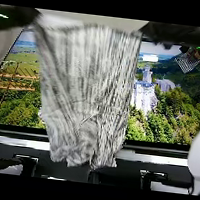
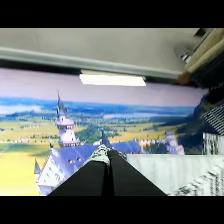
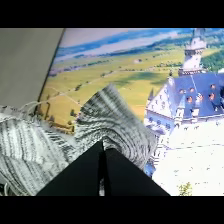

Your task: Fold the clothes and pants, and hang the long-sleeved shirts on hangers.

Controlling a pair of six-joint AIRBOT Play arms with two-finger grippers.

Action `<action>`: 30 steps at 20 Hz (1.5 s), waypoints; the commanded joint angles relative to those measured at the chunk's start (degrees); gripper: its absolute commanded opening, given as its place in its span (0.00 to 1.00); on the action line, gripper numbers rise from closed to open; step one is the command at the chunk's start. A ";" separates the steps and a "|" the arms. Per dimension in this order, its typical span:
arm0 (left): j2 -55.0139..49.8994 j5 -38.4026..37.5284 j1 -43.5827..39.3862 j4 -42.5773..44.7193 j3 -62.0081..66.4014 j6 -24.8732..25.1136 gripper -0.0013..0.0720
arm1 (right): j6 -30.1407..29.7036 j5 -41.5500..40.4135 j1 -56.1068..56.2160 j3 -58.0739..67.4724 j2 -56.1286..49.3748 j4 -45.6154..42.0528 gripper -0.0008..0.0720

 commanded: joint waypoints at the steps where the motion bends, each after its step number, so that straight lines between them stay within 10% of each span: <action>1: -14.47 3.54 -3.74 -0.39 -0.61 2.75 0.06 | -2.71 -2.51 0.00 -0.35 -12.87 0.46 0.07; 5: -23.17 -3.08 -4.48 -0.52 -0.61 -7.98 0.10 | -2.56 1.38 -0.02 -0.35 -18.93 -0.17 0.28; 8: -22.56 -8.70 -2.19 -0.96 -0.52 -9.27 0.92 | -2.78 8.74 -1.07 -0.33 -16.92 -4.07 0.63; 14: -11.10 -24.24 12.70 3.48 -3.65 -9.16 0.94 | -9.49 34.14 -9.75 -3.43 -5.64 -10.21 0.83; 24: 22.16 -17.88 23.45 -3.28 -60.50 -5.66 0.93 | -10.40 16.15 0.57 -71.32 23.85 2.67 0.94; 30: 24.30 -18.08 23.39 -5.92 -67.32 -5.46 0.93 | -10.60 4.59 13.00 -83.25 23.58 10.19 0.94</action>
